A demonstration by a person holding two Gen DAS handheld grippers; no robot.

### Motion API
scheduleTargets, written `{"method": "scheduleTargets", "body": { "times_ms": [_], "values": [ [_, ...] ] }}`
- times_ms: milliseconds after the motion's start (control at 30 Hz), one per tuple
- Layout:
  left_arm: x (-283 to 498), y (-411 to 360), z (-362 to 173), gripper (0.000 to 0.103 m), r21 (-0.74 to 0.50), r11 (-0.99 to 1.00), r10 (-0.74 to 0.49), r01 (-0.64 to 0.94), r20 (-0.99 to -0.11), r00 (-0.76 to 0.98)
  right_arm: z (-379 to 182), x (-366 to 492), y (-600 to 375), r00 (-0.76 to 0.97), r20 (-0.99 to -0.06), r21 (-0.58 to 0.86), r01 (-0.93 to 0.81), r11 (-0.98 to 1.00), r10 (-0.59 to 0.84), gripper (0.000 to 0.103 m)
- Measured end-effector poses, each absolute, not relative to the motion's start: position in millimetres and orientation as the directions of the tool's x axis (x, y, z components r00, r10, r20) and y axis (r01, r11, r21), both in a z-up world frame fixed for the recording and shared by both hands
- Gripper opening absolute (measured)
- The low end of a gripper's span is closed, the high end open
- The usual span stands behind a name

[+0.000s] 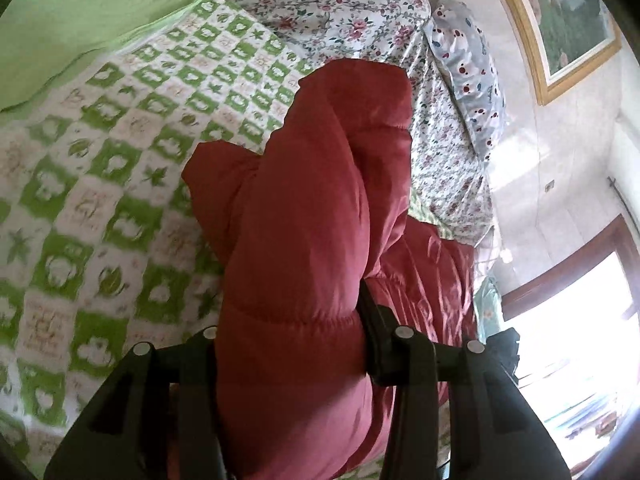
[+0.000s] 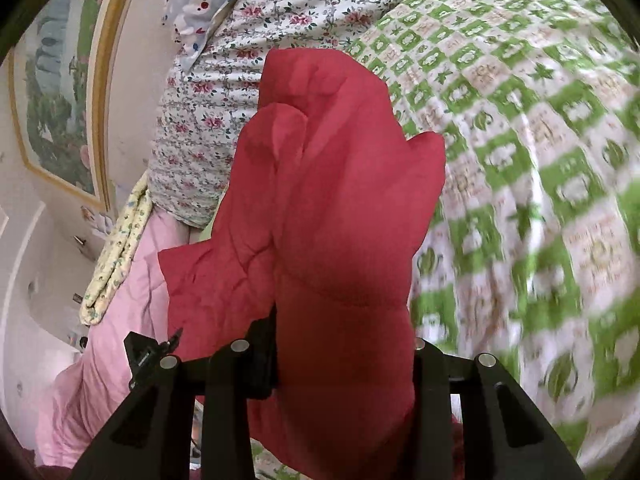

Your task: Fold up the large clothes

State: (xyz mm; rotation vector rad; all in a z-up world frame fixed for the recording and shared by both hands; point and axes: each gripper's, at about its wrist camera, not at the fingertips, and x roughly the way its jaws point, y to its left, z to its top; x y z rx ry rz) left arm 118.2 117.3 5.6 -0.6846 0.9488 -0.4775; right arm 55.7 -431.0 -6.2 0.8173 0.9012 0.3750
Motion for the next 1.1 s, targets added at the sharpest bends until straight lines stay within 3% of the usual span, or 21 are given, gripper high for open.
{"method": "scheduleTargets", "body": {
  "times_ms": [367,567,767,1100],
  "values": [
    [118,122,-29,0.044,-0.662,0.748,-0.541,-0.046,-0.649,0.534,-19,52,-430,0.604,-0.585,0.711,0.062,0.700,0.541,0.046],
    [119,110,-21,0.058,-0.547,0.834,-0.421,-0.078,-0.721,0.551,-24,53,-428,0.598,-0.626,0.678,0.101,0.728,0.500,0.060],
    [104,107,-3,0.059,-0.491,0.867,-0.356,-0.090,-0.734,0.578,-25,49,-427,0.608,-0.653,0.641,0.127,0.757,0.451,0.077],
    [94,110,16,0.074,-0.375,0.917,-0.219,-0.135,-0.758,0.614,-16,45,-420,0.631,-0.679,0.571,0.133,0.810,0.375,0.081]
  ]
}}
